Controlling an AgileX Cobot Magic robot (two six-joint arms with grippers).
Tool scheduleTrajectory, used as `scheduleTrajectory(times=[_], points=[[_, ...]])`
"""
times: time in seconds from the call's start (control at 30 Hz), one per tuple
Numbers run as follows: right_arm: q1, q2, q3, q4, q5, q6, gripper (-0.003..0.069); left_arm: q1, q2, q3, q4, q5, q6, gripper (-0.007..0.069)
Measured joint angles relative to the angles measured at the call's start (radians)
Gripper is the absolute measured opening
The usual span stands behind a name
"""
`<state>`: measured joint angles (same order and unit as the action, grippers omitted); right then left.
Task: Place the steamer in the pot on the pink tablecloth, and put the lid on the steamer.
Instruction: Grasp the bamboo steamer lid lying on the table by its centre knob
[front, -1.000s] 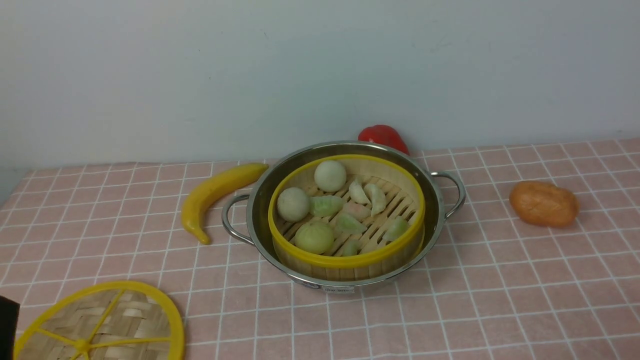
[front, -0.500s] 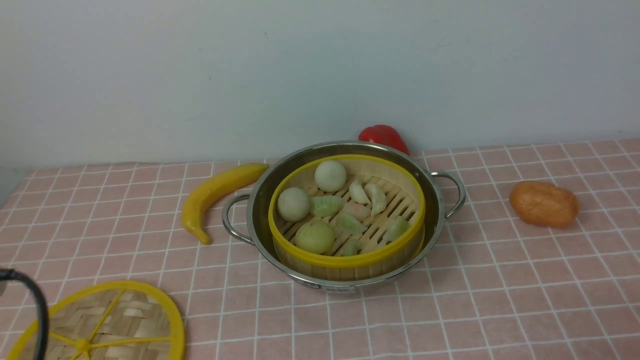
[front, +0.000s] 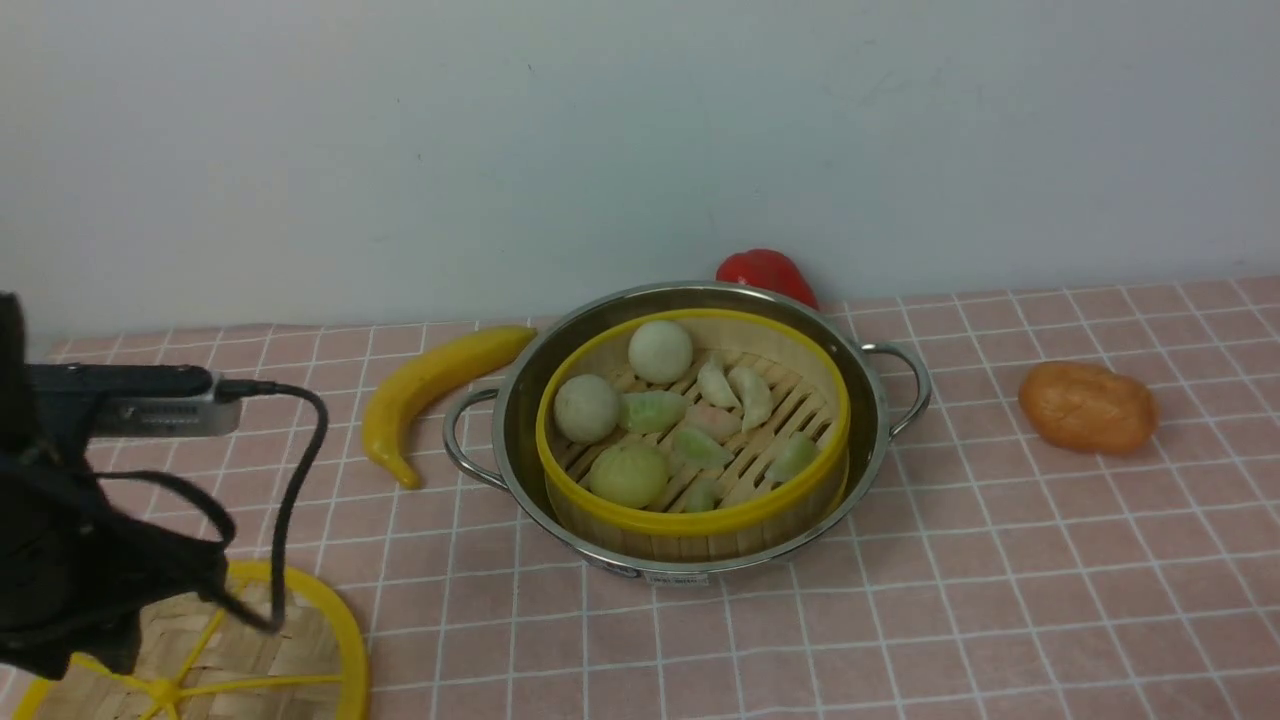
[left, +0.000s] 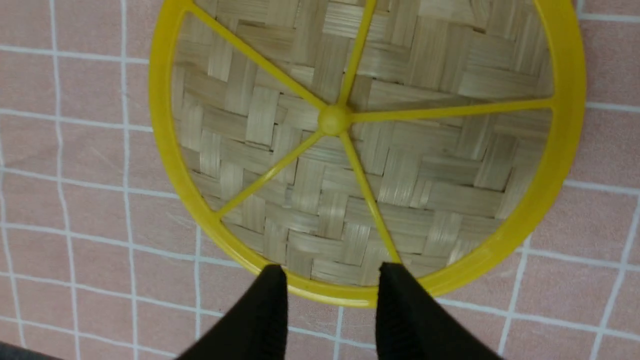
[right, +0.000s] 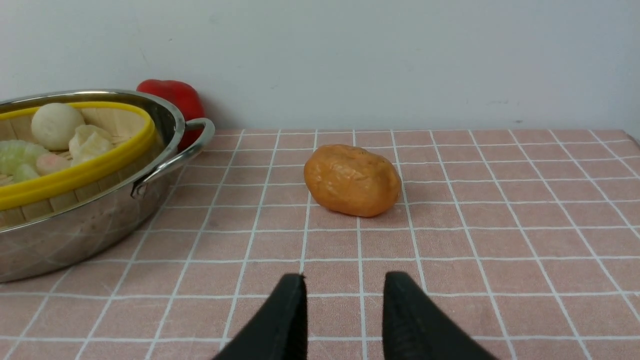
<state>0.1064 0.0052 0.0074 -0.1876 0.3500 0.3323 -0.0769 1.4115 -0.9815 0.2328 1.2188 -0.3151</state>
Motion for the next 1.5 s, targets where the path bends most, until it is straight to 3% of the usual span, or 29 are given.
scheduleTrajectory(times=[0.2,0.37,0.57,0.8,1.5], points=[[0.0,0.0,0.001,0.0,0.0,0.0,0.024,0.011,0.185,-0.055,0.008,-0.001,-0.038,0.0243],[0.0,0.0,0.001,0.0,0.0,0.0,0.024,0.078,0.278,-0.061,0.031,-0.016,-0.097,0.0243],[0.0,0.0,0.001,0.0,0.0,0.0,0.024,0.147,0.3,-0.062,-0.03,-0.103,-0.11,0.0243],[0.0,0.0,0.001,0.0,0.0,0.0,0.024,0.151,0.304,-0.069,-0.112,-0.156,-0.054,0.0243],[0.0,0.0,0.001,0.0,0.0,0.007,0.024,0.156,0.405,-0.075,-0.114,-0.125,-0.041,0.0227]])
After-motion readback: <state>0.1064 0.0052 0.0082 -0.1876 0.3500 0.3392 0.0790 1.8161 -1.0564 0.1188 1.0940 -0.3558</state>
